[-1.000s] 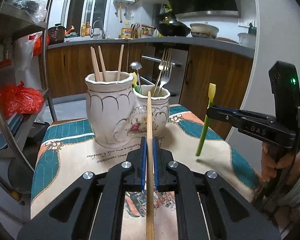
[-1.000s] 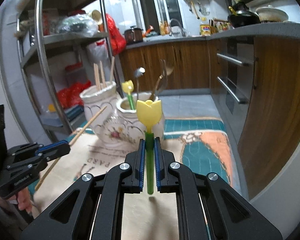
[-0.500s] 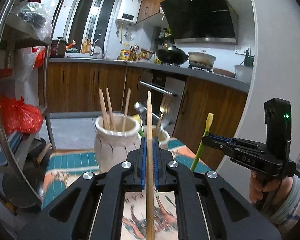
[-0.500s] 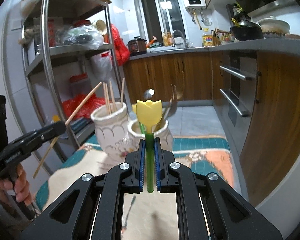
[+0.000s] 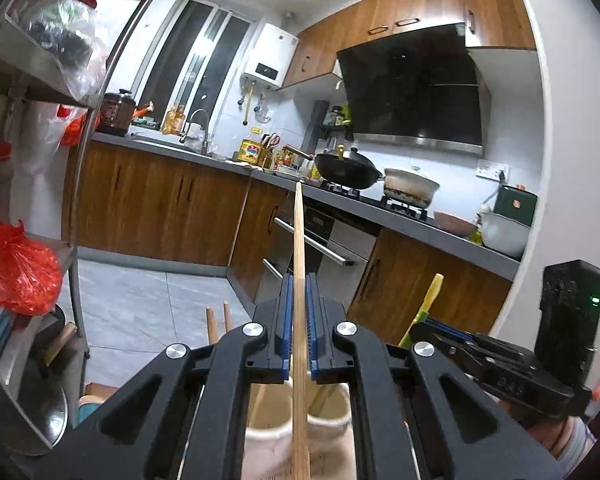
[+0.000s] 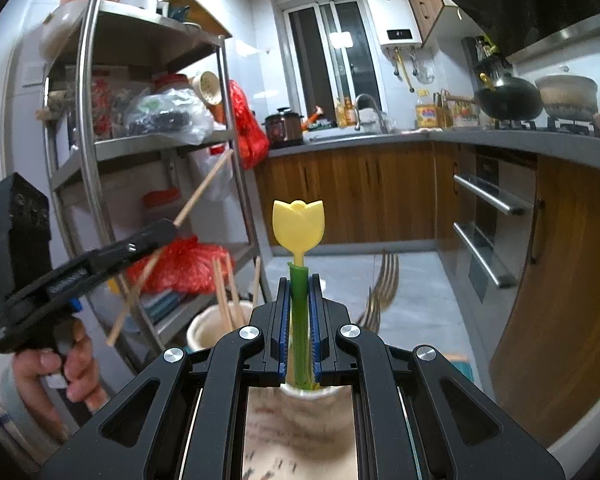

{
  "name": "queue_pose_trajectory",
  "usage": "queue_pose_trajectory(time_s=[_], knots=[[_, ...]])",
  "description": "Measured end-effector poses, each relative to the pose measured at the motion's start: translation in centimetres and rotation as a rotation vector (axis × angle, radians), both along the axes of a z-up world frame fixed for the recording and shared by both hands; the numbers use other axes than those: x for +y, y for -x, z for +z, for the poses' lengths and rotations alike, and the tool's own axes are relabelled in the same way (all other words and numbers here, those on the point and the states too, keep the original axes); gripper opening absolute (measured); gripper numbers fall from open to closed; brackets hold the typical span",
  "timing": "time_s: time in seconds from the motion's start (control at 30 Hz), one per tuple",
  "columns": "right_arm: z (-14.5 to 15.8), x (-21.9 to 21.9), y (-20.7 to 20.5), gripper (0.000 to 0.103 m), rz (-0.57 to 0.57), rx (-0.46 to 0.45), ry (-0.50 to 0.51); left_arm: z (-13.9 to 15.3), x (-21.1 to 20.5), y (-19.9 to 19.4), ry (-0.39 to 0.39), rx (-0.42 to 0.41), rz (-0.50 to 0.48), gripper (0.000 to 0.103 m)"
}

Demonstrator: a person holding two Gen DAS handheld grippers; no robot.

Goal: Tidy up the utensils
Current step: 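Lift the chopstick over the tall cup while the right tool carries the green spoon to the short cup, then release the chopstick into the tall cup while the right tool releases the green spoon in the short cup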

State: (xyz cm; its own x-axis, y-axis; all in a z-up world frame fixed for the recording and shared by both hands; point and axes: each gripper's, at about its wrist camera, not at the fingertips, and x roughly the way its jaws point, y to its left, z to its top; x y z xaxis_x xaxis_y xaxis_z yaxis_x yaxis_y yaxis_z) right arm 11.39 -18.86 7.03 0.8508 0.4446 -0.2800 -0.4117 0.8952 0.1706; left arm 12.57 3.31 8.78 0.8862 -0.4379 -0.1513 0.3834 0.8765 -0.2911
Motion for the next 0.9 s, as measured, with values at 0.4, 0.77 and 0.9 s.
queue_pose_trajectory(time_s=[0.4, 0.77, 0.9], knots=[[-2.3, 0.4, -3.6, 0.01, 0.0, 0.03, -0.022, -2.6, -3.2, -3.4, -0.077, -0.106, 0.101, 0.006], [-5.4, 1.8, -4.9, 0.01, 0.001, 0.124, 0.047, -5.6, -2.7, -3.3, -0.152, -0.102, 0.137, 0.006], [-6.1, 2.1, -4.9, 0.01, 0.017, 0.159, 0.064, -6.0, -2.4, -2.1, -0.176, -0.091, 0.118, 0.006]])
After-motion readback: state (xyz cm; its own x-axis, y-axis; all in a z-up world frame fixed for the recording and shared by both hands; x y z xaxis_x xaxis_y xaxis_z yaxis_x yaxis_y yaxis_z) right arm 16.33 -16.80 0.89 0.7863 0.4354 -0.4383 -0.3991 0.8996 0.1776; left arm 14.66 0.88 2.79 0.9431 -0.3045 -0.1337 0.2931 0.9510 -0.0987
